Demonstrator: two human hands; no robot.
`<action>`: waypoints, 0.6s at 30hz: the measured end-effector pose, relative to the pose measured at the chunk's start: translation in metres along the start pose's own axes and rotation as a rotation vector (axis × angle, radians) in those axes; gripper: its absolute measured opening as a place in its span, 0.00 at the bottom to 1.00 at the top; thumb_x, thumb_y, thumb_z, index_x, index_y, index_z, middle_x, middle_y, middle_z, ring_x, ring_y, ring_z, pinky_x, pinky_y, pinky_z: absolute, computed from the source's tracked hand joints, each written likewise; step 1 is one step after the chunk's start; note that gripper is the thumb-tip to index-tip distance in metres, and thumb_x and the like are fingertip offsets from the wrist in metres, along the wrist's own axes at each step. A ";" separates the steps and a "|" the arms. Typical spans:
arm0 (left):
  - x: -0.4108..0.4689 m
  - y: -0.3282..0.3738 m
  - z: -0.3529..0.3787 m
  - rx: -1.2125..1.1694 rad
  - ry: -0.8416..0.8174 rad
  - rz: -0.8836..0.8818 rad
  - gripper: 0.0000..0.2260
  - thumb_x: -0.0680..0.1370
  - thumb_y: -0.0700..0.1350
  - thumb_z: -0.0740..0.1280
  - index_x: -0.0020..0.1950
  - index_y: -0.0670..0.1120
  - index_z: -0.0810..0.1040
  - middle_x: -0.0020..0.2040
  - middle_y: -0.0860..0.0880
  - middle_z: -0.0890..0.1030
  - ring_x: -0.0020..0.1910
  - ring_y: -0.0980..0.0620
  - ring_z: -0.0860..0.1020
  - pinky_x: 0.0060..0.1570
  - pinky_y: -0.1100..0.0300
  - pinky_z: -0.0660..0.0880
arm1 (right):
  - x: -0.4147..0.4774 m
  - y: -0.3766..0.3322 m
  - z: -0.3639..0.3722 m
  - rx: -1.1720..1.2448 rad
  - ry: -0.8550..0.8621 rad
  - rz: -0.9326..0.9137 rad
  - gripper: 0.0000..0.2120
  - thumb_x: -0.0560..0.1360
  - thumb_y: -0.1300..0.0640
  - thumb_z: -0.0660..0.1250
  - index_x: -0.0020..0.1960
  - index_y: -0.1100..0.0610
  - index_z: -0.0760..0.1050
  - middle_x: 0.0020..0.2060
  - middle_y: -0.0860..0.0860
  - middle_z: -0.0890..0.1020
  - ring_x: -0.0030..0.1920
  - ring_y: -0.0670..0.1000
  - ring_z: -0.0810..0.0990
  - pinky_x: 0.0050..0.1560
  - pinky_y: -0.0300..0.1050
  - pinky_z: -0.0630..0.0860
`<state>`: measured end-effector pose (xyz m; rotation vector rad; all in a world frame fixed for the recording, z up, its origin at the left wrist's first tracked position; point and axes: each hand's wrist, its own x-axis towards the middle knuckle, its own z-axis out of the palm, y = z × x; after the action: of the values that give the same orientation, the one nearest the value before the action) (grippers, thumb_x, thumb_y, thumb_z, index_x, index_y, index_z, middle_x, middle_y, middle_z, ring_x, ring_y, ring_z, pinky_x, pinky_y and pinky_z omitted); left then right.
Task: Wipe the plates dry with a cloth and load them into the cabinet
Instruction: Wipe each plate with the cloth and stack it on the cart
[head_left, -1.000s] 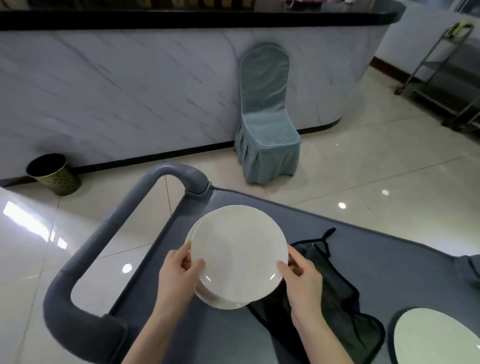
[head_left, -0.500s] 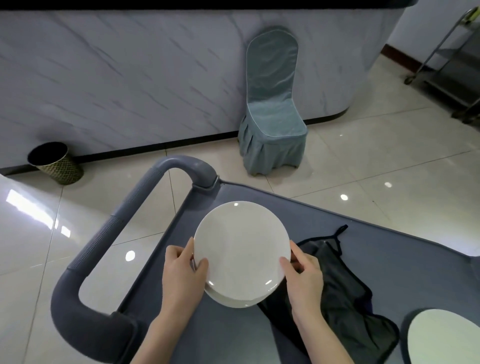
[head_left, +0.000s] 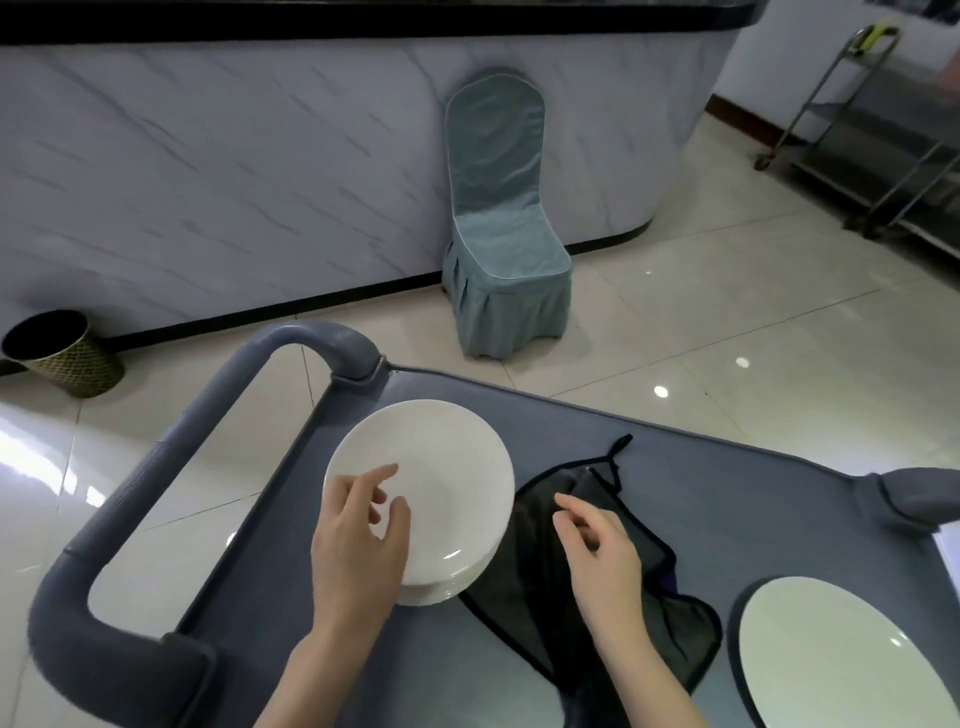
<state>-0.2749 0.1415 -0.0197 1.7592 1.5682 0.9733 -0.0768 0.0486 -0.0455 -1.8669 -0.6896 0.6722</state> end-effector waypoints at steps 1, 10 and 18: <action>-0.006 0.008 0.009 -0.025 -0.039 0.036 0.13 0.77 0.40 0.69 0.59 0.52 0.80 0.45 0.58 0.74 0.43 0.57 0.75 0.42 0.73 0.68 | -0.002 0.004 -0.013 -0.009 0.012 -0.005 0.09 0.79 0.57 0.68 0.54 0.44 0.82 0.50 0.42 0.79 0.47 0.37 0.78 0.44 0.29 0.74; -0.089 0.077 0.130 -0.067 -0.550 0.198 0.09 0.77 0.43 0.70 0.56 0.53 0.81 0.42 0.57 0.78 0.42 0.61 0.76 0.43 0.74 0.70 | -0.017 0.061 -0.152 -0.240 0.193 -0.004 0.09 0.77 0.60 0.72 0.56 0.52 0.82 0.49 0.48 0.80 0.46 0.41 0.79 0.47 0.26 0.70; -0.154 0.118 0.225 0.013 -0.812 0.107 0.16 0.76 0.45 0.70 0.64 0.47 0.78 0.42 0.55 0.79 0.43 0.57 0.78 0.51 0.67 0.71 | -0.041 0.120 -0.266 -0.500 0.309 0.215 0.22 0.73 0.57 0.75 0.66 0.55 0.77 0.59 0.56 0.75 0.59 0.57 0.74 0.60 0.48 0.71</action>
<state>-0.0294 -0.0173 -0.0717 1.9106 0.9588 0.2102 0.1046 -0.1840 -0.0573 -2.4675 -0.4838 0.3441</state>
